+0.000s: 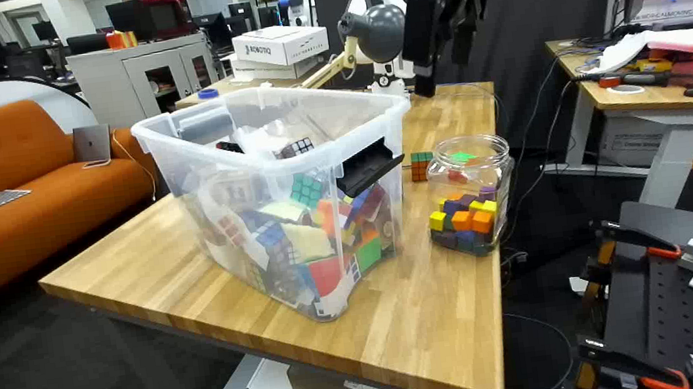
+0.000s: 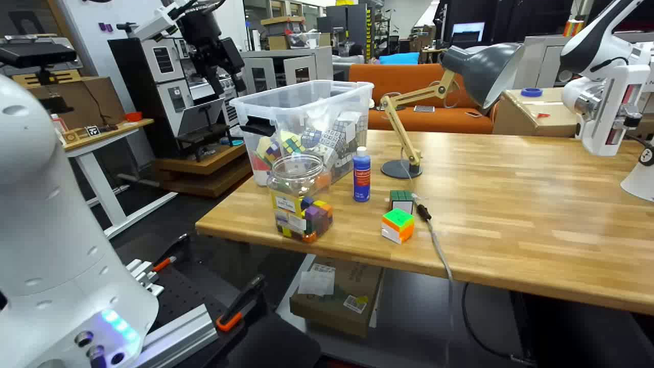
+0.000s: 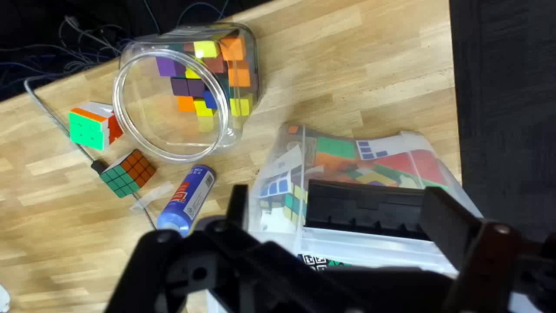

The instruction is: Move the bottle away from the storage box

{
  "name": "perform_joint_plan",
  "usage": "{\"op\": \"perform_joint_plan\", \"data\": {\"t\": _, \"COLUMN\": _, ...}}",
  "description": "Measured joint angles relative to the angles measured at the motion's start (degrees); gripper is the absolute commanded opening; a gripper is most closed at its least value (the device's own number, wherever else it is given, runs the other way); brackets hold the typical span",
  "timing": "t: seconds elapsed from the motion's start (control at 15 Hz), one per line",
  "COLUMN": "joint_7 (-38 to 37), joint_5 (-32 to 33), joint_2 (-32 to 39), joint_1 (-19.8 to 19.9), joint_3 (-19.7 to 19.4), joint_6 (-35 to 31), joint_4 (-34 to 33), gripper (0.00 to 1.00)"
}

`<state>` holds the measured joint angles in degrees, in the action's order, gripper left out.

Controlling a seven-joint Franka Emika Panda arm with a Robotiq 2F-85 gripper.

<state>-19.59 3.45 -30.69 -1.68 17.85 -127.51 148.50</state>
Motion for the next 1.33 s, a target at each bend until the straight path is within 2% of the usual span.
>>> {"op": "perform_joint_plan", "data": {"t": 0.2, "joint_7": -0.07, "joint_5": 0.00, "joint_2": -0.04, "joint_1": -0.10, "joint_3": -0.36, "joint_6": 0.04, "joint_4": 0.01, "gripper": 1.00}}
{"op": "perform_joint_plan", "data": {"t": 0.33, "joint_7": -0.57, "joint_5": 0.05, "joint_2": -0.41, "joint_1": 0.16, "joint_3": -1.93, "joint_6": 0.28, "joint_4": 0.27, "gripper": 1.00}}
{"op": "perform_joint_plan", "data": {"t": 0.73, "joint_7": -3.47, "joint_5": 1.35, "joint_2": -3.37, "joint_1": 4.49, "joint_3": -7.34, "joint_6": 0.66, "joint_4": 2.02, "gripper": 1.00}}
{"op": "perform_joint_plan", "data": {"t": 1.33, "joint_7": -4.20, "joint_5": 1.49, "joint_2": -5.17, "joint_1": 4.96, "joint_3": -7.40, "joint_6": 1.62, "joint_4": 2.28, "gripper": 1.00}}
